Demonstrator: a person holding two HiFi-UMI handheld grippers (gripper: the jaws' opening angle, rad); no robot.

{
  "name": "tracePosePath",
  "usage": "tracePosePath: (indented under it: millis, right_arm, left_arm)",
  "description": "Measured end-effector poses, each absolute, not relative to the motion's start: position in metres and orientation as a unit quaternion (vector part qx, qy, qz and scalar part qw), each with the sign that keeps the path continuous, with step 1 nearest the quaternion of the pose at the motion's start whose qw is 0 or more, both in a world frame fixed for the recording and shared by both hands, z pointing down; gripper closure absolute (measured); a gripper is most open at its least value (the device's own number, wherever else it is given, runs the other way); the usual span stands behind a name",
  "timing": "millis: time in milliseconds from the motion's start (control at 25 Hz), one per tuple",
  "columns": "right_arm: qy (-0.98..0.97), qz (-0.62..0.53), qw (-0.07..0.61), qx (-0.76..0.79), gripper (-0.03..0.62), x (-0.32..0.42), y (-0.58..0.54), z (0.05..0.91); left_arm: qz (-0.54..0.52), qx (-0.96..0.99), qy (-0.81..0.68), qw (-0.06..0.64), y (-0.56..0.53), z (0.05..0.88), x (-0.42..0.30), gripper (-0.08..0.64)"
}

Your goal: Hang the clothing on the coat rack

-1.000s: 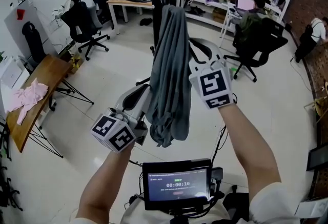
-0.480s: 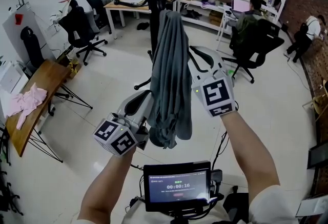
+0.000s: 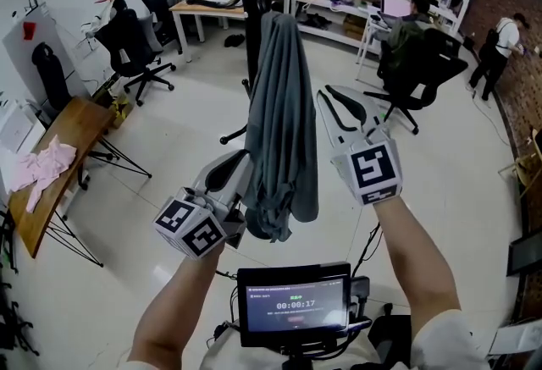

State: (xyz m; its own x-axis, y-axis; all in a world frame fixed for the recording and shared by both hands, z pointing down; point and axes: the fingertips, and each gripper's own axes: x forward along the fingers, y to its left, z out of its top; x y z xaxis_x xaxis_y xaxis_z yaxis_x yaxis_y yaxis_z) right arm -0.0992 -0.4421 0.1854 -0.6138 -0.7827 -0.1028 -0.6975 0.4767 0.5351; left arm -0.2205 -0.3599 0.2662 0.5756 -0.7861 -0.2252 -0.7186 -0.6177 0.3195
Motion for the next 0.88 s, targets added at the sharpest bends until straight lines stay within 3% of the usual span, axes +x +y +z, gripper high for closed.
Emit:
tracePosePath:
  millis: [880]
  right_arm:
    - [-0.855, -0.198, 0.093, 0.47, 0.534, -0.071, -0.39, 0.236]
  left_arm:
    - [-0.144, 0.891, -0.413, 0.121, -0.334, 0.279, -0.217, 0.558]
